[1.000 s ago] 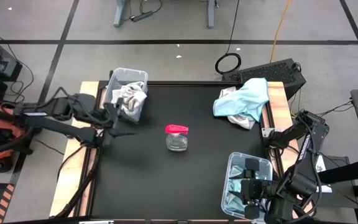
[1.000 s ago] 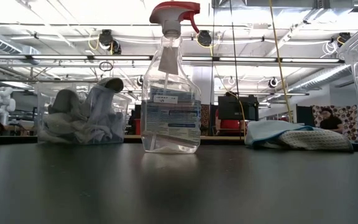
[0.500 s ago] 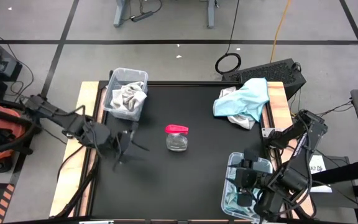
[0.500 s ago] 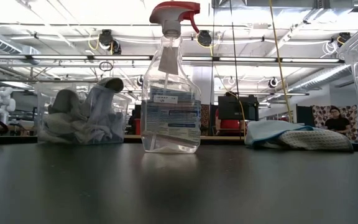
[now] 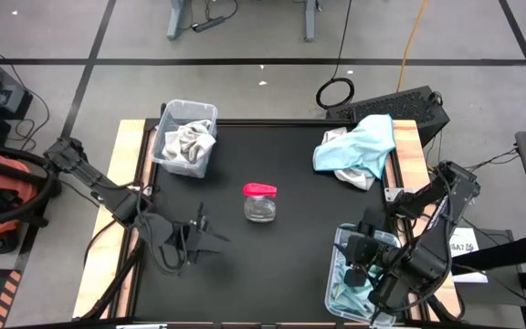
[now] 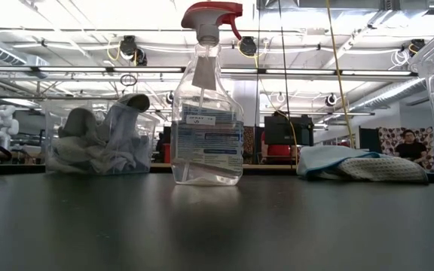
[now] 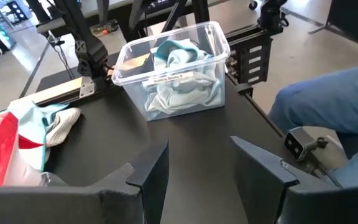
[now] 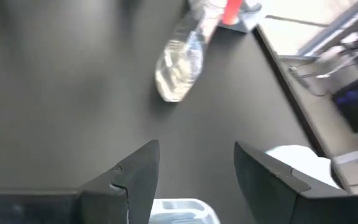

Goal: Sort microfiber towel by color & place in baskets
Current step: Put the light blue towel into the right transparent bin

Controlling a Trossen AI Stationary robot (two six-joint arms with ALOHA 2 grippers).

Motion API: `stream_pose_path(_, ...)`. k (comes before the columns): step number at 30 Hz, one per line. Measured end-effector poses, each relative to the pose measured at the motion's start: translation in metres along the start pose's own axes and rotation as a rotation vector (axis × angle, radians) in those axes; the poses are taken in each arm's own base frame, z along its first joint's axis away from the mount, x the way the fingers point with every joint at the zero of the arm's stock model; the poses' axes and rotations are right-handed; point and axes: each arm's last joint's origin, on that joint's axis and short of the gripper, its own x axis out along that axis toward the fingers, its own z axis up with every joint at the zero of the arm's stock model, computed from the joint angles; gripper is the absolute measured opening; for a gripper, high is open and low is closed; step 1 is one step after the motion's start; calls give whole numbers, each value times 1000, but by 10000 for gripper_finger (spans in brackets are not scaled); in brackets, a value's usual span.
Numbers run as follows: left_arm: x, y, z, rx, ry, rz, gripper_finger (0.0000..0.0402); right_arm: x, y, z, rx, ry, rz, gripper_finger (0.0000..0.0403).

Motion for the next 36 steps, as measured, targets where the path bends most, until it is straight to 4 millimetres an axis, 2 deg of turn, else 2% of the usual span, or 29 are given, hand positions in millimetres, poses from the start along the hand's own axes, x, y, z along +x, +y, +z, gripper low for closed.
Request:
stream_pose_path(10,9,-6,1,-3,-24,23,171,43,2,-35,-25,86,-162,199)
stream_pose_path(15,9,-5,4,27,-48,59,171,58,-1,-44,-24,108,-220,199)
stream_pose_path(25,9,-4,5,80,-54,67,171,89,-21,-28,-6,135,-341,199)
stream_pose_path(36,13,6,2,108,-22,102,171,131,-61,-6,-5,274,-475,199)
